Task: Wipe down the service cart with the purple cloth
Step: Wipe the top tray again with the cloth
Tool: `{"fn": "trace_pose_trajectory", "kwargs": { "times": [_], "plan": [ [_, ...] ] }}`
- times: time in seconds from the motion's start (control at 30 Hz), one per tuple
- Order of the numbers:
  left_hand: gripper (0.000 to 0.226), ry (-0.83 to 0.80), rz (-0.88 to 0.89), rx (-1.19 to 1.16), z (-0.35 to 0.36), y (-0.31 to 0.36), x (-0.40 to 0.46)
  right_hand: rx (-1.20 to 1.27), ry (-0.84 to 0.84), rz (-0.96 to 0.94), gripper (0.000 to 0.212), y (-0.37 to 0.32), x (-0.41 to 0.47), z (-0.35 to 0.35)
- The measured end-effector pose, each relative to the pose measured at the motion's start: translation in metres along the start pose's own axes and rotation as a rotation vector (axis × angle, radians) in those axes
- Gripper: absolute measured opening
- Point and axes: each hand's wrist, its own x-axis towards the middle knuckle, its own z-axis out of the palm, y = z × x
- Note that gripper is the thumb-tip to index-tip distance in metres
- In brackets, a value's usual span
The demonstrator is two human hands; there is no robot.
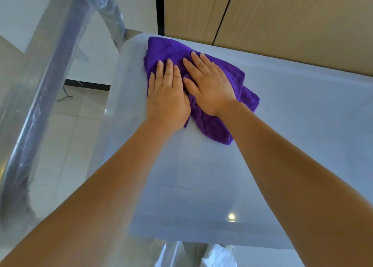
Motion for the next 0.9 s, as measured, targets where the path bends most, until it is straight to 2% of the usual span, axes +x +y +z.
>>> {"fn": "trace_pose_trajectory", "kwargs": {
  "times": [0.23,0.57,0.9],
  "plan": [
    [0.055,-0.079,0.271,-0.055,0.021,0.076,-0.012,-0.05,-0.018,0.067,0.054,0.09,-0.078,-0.019],
    [0.055,-0.163,0.426,-0.017,0.055,0.22,-0.036,-0.027,-0.004,0.222,0.055,0.205,-0.193,-0.036],
    [0.054,-0.178,0.509,-0.001,0.091,0.349,-0.055,-0.004,0.033,0.37,0.056,0.301,-0.283,-0.05]
  ]
}}
